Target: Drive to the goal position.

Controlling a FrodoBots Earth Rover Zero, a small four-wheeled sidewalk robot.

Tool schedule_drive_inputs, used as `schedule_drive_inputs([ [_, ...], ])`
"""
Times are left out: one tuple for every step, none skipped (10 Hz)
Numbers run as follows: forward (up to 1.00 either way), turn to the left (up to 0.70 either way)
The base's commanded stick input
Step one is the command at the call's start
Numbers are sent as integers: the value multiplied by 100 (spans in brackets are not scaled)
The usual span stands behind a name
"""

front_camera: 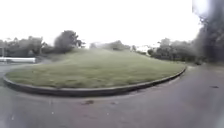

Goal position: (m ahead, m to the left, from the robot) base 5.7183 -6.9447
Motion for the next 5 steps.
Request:
schedule_drive_inputs([
  [0, 45],
  [0, 42],
  [0, 23],
  [0, 4],
  [0, 0],
])
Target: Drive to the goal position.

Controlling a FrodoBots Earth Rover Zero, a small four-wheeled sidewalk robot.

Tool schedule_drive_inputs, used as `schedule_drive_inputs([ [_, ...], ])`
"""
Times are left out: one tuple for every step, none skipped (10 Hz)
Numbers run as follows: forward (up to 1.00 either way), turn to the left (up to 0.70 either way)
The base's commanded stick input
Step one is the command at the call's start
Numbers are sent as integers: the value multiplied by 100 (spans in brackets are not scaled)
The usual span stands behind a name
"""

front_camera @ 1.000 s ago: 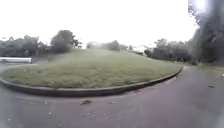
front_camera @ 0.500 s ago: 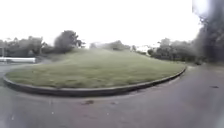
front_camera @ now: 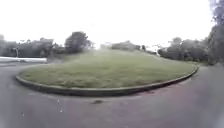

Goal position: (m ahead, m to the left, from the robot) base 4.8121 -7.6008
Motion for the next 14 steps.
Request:
schedule_drive_inputs([
  [0, 0],
  [0, 0],
  [0, 0],
  [0, 0],
  [0, 0],
  [0, 0],
  [0, 0],
  [0, 0],
  [0, -45],
  [0, -45],
  [0, -45],
  [0, -45],
  [0, -45],
  [0, 0],
])
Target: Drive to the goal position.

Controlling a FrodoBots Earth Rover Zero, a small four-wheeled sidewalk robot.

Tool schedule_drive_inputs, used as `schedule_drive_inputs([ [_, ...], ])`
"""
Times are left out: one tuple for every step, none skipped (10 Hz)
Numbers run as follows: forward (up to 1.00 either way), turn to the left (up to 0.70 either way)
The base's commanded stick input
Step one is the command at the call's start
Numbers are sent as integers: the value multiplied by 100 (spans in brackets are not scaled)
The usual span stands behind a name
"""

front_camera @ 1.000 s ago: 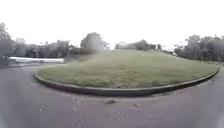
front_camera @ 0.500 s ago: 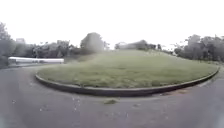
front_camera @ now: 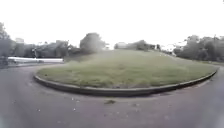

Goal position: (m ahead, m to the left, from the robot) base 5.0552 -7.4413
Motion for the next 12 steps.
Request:
schedule_drive_inputs([
  [0, 0],
  [0, 0],
  [0, 0],
  [0, 0],
  [0, 0],
  [0, 0],
  [0, 0],
  [0, 0],
  [0, -45],
  [0, -45],
  [0, -45],
  [0, -45],
])
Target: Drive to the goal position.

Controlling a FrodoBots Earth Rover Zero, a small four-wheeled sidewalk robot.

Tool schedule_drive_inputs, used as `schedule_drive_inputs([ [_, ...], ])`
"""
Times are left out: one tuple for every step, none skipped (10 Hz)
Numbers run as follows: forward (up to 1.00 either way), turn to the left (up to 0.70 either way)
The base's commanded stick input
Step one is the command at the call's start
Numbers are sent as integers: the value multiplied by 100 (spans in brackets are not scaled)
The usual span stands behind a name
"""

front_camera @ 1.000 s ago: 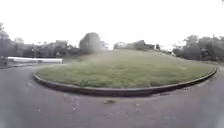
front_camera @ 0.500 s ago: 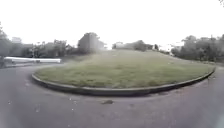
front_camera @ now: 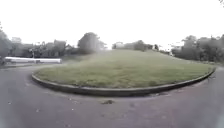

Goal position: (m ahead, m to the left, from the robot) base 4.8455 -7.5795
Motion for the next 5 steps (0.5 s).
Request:
schedule_drive_inputs([
  [0, -45],
  [0, -45],
  [0, -45],
  [0, -45],
  [0, -45],
])
